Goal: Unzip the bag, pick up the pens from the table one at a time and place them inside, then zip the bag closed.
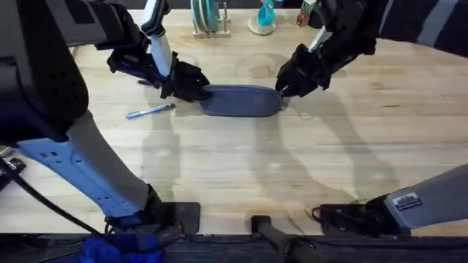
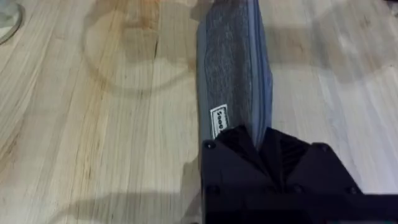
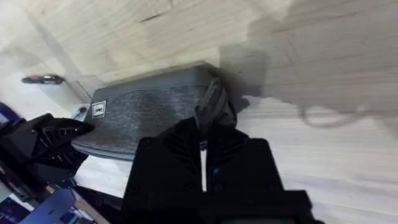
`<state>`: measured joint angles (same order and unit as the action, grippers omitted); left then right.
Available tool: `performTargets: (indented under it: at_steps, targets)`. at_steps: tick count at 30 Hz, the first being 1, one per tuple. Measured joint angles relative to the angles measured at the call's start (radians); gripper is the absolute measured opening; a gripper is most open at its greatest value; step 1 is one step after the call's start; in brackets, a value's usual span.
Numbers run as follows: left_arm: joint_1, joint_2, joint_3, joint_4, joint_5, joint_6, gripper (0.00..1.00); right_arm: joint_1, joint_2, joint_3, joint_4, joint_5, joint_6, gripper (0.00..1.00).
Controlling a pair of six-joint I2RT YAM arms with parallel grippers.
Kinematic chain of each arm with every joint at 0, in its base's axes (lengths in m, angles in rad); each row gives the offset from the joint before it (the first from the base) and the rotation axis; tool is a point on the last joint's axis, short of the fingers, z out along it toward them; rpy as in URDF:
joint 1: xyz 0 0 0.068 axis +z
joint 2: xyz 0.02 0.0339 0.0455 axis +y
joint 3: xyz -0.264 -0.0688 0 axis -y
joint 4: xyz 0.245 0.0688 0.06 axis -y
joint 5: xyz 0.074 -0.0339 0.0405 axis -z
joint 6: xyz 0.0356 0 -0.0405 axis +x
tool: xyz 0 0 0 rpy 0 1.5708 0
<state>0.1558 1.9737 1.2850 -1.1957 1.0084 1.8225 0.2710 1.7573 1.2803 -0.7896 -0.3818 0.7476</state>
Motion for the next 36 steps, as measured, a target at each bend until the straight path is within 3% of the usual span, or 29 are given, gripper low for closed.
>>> performTargets:
  at_steps: [36]
  targets:
    - [0.000, 0.000, 0.000, 0.002, 0.000, 0.000, 0.042, 0.002, 0.000, 0.074, -0.100, 0.035, -0.070, 0.031]
